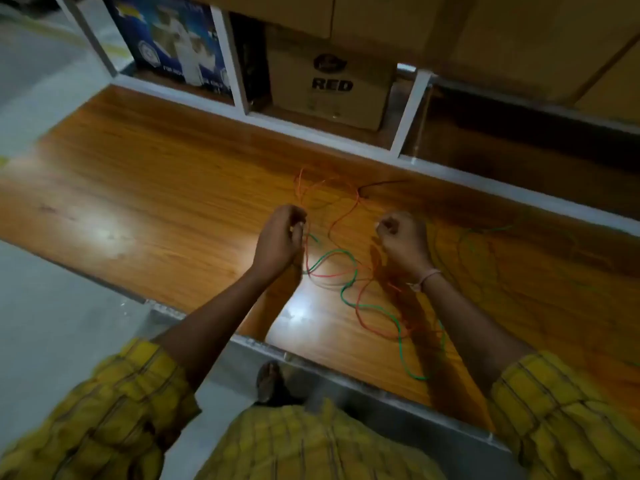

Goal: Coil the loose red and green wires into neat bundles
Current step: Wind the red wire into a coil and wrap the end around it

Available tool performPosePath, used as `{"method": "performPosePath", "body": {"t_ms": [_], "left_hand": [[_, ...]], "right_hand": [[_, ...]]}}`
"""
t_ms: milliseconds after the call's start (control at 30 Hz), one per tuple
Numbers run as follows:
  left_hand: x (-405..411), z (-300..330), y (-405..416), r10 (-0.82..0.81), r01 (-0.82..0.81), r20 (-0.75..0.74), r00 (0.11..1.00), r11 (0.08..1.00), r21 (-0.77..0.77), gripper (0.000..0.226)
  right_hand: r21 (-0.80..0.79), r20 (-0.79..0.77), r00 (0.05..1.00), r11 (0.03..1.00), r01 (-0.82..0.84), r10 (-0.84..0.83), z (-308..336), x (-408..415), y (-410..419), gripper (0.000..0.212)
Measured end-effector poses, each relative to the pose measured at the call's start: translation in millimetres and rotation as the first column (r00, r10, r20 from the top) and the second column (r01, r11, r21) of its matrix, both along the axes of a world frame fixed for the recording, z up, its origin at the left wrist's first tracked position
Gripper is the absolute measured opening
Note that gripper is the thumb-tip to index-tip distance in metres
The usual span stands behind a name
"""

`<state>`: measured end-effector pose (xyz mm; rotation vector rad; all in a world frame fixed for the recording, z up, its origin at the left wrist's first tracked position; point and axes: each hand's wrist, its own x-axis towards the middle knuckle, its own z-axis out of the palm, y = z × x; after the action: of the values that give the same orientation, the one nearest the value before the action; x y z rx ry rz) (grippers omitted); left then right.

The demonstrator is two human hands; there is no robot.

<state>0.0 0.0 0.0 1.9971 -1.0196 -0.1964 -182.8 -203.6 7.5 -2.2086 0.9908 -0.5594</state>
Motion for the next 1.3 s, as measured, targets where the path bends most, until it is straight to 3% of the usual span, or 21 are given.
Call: {"method": "performPosePath", "body": {"t_ms": [133, 267, 367, 433, 533, 600, 733, 833, 1067, 1200, 1233, 1300], "left_hand": [[30.7, -0.6, -7.7, 0.1, -0.092, -0.1, 0.99, 0.992, 0.081, 0.023], [43.0, -6.2, -13.5, 0.016, 0.004, -0.14, 0.99, 0.989, 0.146, 0.031], [43.6, 0.8, -19.9, -0.066, 0.068, -0.064, 0.996, 0.997, 0.038, 0.021], [44.0, 6.9, -21.7, -0.199, 0.202, 0.047, 0.979, 0.978, -0.05, 0.019], [42.9, 14.7, -23.6, -0.414, 0.422, 0.187, 0.891, 0.907, -0.002, 0.043], [38.6, 13.3, -24.4, -0.493, 0.498, 0.261, 0.83, 0.866, 0.05, 0.044], [32.8, 3.4, -23.0, -0.463, 0.465, 0.285, 0.839, 0.883, 0.065, 0.022], [31.2, -0.8, -24.6, -0.421, 0.414, 0.253, 0.871, 0.907, 0.082, 0.022], [-1.5, 14.7, -17.3, -0.526, 0.525, 0.056, 0.849, 0.85, 0.029, 0.009], [-14.5, 13.5, -18.8, -0.555, 0.547, 0.118, 0.823, 0.832, 0.092, 0.032], [-16.8, 12.7, -19.1, -0.559, 0.549, 0.139, 0.817, 0.829, 0.108, 0.031], [-20.8, 12.5, -18.2, -0.56, 0.545, 0.184, 0.807, 0.828, 0.13, 0.027]], "right_hand": [[0.262, -0.073, 0.984, 0.955, -0.14, 0.164, 11.6, 15.2, 13.9, 0.014], [0.338, -0.148, 0.94, 0.909, -0.245, 0.309, 8.7, 17.9, 21.8, 0.013], [0.411, -0.015, 0.974, 0.89, -0.198, 0.224, 27.0, 21.3, 28.5, 0.02], [0.422, 0.05, 0.968, 0.874, -0.242, 0.245, 44.6, 22.0, 36.3, 0.021], [0.44, 0.157, 0.946, 0.838, -0.323, 0.282, 66.6, 15.0, 46.8, 0.019], [0.46, 0.26, 0.934, 0.819, -0.341, 0.243, 73.9, 5.8, 49.7, 0.021], [0.585, 0.519, 0.854, 0.716, -0.381, 0.031, 74.8, -7.9, 41.9, 0.034], [0.641, 0.567, 0.822, 0.653, -0.402, -0.051, 73.9, -20.3, 27.9, 0.053], [0.69, 0.355, 0.926, 0.632, -0.353, 0.131, 68.1, -35.7, -6.5, 0.075], [0.855, 0.174, 0.966, 0.457, -0.245, 0.192, 68.7, -28.1, -30.5, 0.087], [0.847, 0.096, 0.973, 0.496, -0.191, 0.21, 69.3, -20.3, -34.7, 0.08], [0.708, -0.074, 0.964, 0.694, -0.13, 0.256, 71.3, 3.4, -36.9, 0.049]]}}
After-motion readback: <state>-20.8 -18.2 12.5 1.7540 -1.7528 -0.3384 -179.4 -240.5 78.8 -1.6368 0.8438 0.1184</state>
